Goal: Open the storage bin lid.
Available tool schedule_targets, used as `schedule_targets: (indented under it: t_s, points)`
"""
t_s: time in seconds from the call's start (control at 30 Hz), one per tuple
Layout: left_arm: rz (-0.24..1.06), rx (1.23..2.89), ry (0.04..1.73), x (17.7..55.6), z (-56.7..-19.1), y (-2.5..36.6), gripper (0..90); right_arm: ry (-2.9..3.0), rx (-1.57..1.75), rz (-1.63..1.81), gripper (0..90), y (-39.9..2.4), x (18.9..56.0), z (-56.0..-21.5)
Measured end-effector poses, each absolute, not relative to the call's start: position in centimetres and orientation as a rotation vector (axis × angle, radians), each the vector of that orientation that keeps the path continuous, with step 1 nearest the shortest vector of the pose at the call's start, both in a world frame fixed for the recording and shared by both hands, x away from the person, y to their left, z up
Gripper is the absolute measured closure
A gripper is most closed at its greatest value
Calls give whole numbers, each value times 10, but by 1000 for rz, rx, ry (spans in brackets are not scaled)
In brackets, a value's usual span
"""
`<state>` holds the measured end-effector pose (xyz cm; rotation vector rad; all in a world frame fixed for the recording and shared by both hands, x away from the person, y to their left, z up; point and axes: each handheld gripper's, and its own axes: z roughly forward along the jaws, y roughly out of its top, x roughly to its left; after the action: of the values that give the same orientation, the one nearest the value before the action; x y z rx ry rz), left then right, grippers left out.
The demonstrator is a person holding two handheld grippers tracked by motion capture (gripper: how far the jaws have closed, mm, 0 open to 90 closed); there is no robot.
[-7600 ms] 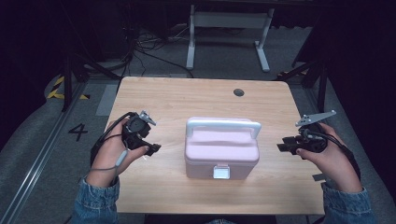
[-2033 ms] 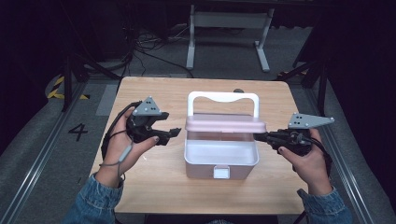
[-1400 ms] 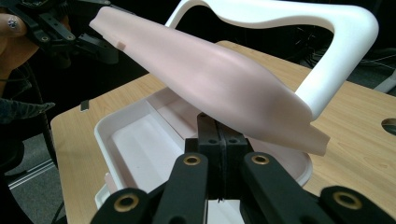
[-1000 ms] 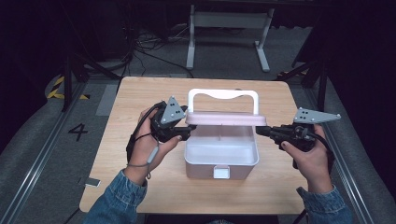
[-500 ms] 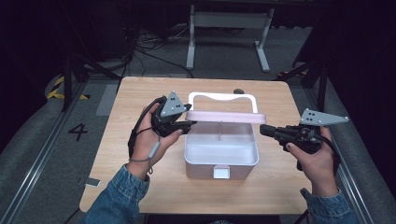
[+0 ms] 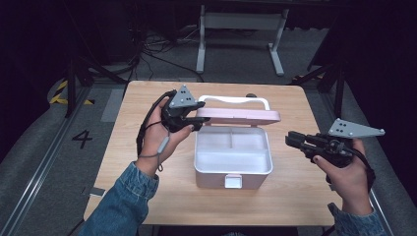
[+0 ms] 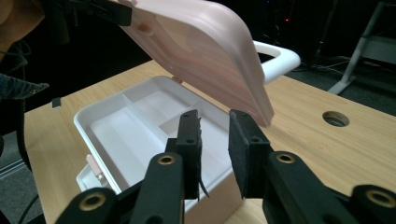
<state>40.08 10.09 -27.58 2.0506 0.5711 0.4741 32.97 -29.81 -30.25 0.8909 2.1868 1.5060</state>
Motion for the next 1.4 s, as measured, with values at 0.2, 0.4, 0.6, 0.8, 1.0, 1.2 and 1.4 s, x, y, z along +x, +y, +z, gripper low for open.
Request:
schedule_targets:
  t_s: [0.2, 0.4, 0.6, 0.8, 1.0, 1.2, 1.4]
  points:
    - [471, 2054, 576, 414, -271, 95, 582, 2173, 932, 1461, 687, -311, 325, -305]
    - [484, 2060, 590, 430, -268, 91, 616, 2206, 1015, 1305, 585, -325, 332, -322]
    - [469, 2045, 608, 443, -268, 92, 616, 2219, 1089, 1133, 553, -337, 340, -342]
    - [451, 2048, 628, 457, -267, 91, 612, 2245, 1139, 1055, 519, -345, 347, -358]
    - [441, 2056, 669, 471, -267, 88, 596, 2295, 1229, 948, 492, -352, 356, -373]
    - [412, 2045, 696, 484, -270, 88, 578, 2346, 1250, 875, 483, -357, 361, -383]
    - [398, 2033, 738, 496, -274, 86, 563, 2368, 1263, 875, 482, -357, 363, -387]
